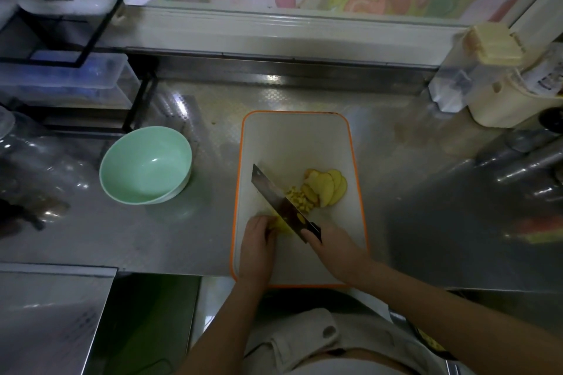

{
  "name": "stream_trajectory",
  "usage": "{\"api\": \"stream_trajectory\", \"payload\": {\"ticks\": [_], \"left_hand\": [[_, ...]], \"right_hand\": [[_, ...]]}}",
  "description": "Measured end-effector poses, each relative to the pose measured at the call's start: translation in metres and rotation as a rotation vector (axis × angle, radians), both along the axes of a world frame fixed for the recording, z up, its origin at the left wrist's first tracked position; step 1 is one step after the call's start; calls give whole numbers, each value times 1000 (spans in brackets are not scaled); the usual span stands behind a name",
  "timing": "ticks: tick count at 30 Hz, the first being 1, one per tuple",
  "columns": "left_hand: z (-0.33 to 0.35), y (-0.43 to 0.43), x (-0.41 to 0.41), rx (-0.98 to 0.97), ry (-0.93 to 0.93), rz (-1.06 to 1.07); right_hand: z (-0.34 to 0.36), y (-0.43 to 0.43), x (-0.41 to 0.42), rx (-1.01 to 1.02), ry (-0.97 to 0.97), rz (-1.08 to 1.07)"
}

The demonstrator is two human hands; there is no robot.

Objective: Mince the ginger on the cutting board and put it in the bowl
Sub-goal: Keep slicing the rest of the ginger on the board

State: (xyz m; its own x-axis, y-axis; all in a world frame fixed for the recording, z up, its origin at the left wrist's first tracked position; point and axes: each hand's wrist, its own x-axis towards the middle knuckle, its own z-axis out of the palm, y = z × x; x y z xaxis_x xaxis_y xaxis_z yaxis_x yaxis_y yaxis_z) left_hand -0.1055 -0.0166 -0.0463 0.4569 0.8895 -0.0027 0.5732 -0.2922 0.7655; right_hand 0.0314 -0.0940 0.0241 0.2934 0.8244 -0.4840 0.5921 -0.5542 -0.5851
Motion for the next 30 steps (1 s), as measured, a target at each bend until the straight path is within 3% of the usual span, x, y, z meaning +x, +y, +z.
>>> {"api": "stream_trajectory", "payload": {"ticks": [6, 15, 19, 30], "left_hand": [[-2, 1, -1, 2, 2, -6], [-9, 4, -1, 10, 15, -38], [-7, 6, 0, 25, 1, -53], [-4, 6, 1, 34, 23, -59]], "right_hand": [[-4, 2, -2, -62, -73, 70], [0, 10, -2, -52, 17, -26], [-8, 10, -9, -147, -11, -9], [-18, 10, 8, -61, 58, -41]]}}
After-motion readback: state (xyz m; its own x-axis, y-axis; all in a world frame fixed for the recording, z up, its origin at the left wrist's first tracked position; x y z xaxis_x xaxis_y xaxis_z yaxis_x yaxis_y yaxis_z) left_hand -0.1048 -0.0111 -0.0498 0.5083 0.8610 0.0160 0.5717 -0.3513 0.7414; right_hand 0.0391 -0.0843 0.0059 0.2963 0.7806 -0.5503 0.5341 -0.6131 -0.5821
